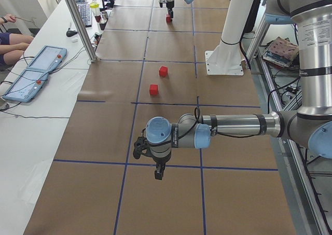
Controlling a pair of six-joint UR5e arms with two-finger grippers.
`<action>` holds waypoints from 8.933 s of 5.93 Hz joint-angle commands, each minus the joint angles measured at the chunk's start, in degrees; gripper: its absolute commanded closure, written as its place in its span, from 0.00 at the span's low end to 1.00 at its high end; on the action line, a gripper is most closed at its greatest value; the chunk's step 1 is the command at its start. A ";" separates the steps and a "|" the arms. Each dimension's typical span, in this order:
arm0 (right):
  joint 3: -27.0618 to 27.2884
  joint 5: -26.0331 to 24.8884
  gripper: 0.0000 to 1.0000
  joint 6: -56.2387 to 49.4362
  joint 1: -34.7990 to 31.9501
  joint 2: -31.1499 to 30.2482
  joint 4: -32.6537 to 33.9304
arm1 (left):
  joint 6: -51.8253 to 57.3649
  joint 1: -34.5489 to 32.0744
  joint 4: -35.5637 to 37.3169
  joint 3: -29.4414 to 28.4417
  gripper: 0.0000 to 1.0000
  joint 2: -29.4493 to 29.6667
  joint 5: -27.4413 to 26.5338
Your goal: Form red blocks into L shape at center
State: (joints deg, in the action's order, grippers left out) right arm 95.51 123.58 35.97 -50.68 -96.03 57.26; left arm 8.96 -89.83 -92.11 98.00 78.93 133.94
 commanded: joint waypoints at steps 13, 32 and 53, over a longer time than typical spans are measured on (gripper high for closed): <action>-12.98 -16.62 0.73 39.44 27.30 54.90 34.06 | 0.00 0.00 0.00 0.00 0.00 0.00 0.00; -7.35 9.29 0.00 -36.05 -25.65 23.14 32.30 | -0.79 1.75 -7.12 2.72 0.00 4.12 0.17; 1.35 10.28 0.00 -45.99 -41.34 -5.83 28.17 | -71.37 59.33 -7.82 -11.16 0.53 49.30 -24.08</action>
State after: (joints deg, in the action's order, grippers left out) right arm 96.86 133.84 -10.02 -92.02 -101.87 85.43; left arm -62.47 -30.50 -99.99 86.98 127.87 109.86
